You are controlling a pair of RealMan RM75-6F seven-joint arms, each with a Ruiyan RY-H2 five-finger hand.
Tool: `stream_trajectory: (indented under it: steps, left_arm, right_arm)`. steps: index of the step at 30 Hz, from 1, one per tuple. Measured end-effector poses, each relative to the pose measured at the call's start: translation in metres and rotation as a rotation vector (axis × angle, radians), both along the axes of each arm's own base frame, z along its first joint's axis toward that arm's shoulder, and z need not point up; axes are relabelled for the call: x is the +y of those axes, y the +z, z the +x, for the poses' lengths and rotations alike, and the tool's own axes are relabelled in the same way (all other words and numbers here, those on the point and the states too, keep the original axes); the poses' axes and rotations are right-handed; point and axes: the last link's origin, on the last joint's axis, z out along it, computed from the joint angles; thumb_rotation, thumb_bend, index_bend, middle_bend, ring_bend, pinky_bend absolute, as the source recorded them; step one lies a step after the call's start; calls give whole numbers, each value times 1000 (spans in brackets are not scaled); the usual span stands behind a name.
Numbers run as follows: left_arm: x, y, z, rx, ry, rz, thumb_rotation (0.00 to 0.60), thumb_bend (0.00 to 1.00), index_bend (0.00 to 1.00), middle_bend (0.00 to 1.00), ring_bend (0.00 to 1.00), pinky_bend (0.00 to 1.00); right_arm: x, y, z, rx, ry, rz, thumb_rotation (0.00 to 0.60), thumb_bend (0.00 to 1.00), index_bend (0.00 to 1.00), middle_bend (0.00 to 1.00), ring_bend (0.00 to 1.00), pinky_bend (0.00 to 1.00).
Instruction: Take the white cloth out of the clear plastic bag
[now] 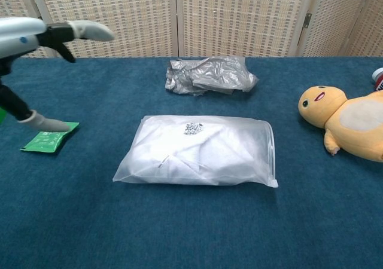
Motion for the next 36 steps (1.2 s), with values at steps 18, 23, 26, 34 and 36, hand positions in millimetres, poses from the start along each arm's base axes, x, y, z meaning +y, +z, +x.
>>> stream_trajectory:
  steps: [18,23,26,34,36]
  left_arm:
    - [27,-69,68,34,-48,-160,600,0,0,0,0,93]
    - [29,-88,84,51,-53,-190,600,0,0,0,0,87]
    - [31,-100,93,69,-63,-200,600,0,0,0,0,85]
    - [37,-127,109,133,-77,-210,600,0,0,0,0,70]
    - [39,-131,111,143,-73,-209,600,0,0,0,0,70]
  right_arm:
    - [0,-1,-6,-2,-17,14,600,0,204,256,283,442]
    - [-1,-3,-6,-1,-17,19,600,0,203,256,283,442]
    - [-1,-2,-7,-2,-19,19,600,0,204,256,283,443]
    - [1,-2,-11,-5,-29,23,600,0,204,256,283,442]
    - [1,-2,-12,-6,-33,23,600,0,204,256,283,443]
